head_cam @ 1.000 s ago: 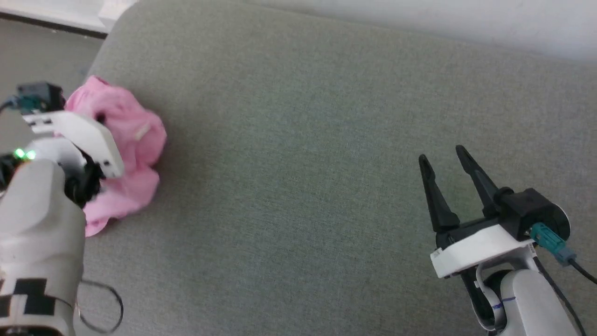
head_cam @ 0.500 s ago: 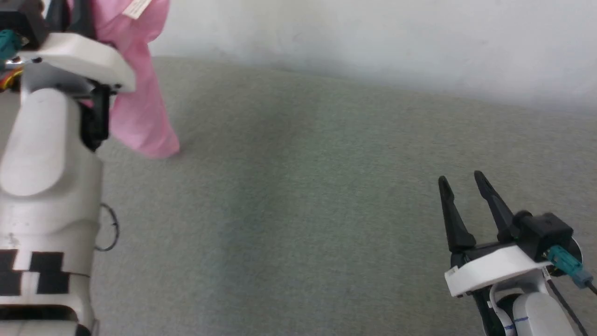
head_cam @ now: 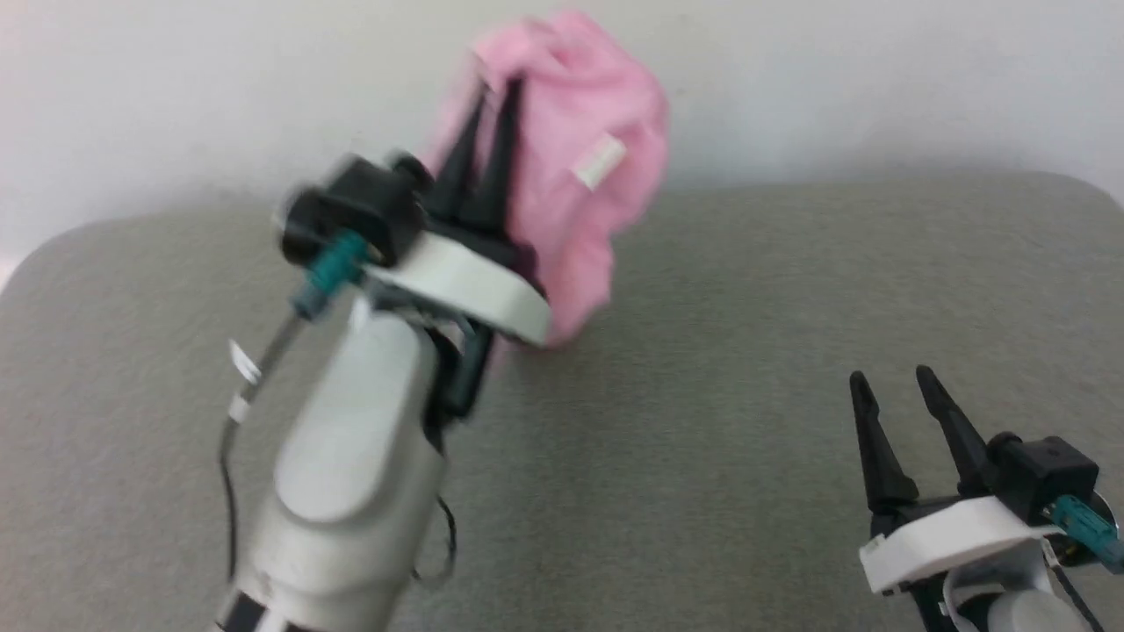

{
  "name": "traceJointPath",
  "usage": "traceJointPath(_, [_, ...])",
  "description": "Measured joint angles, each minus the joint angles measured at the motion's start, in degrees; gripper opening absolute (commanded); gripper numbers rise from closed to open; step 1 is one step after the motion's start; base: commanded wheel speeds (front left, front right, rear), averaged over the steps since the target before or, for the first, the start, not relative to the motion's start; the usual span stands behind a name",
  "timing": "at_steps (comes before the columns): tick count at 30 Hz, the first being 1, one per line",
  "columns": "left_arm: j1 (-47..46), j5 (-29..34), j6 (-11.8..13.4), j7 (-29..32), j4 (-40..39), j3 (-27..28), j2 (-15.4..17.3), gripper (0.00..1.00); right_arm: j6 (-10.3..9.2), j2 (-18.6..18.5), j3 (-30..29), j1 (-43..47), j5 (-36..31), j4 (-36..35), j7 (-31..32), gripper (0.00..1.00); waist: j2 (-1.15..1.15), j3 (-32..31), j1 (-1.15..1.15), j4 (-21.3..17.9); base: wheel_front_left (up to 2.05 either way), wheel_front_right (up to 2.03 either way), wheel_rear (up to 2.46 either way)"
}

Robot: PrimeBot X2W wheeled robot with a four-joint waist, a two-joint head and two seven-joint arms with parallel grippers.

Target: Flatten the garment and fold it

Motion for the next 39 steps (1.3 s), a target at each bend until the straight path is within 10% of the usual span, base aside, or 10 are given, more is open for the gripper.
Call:
traceJointPath(14, [29.4, -5.08, 2.24, 4.45, 9.14, -12.91, -1.89, 0.0, 0.0, -0.02, 0.63, 2.51, 1.41, -0.43, 0.35, 1.0, 0.0, -0.19, 0.01, -11.51, 0.0, 0.0, 0.0])
traceJointPath(15, [30.2, -5.06, 2.15, 3.9, 9.57, -13.28, -1.92, 0.37, 0.0, -0.03, 0.67, 2.61, 1.4, -0.42, 0.35, 1.0, 0.0, -0.13, 0.0, -11.55, 0.0, 0.0, 0.0])
traceJointPath(16, [30.64, -4.93, 2.15, 3.19, 9.62, -13.57, -1.9, 1.0, 0.0, -0.04, 0.68, 2.64, 1.4, -0.42, 0.36, 1.0, 0.0, -0.11, 0.01, -11.47, 0.0, 0.0, 0.0])
traceJointPath(39, [36.87, 4.48, 4.41, -0.14, -14.03, 7.88, -0.18, 1.0, 0.0, 0.0, 0.73, 4.07, -1.41, -3.77, 3.9, 1.0, 0.0, -1.54, 0.01, -2.43, 0.0, 0.0, 0.0])
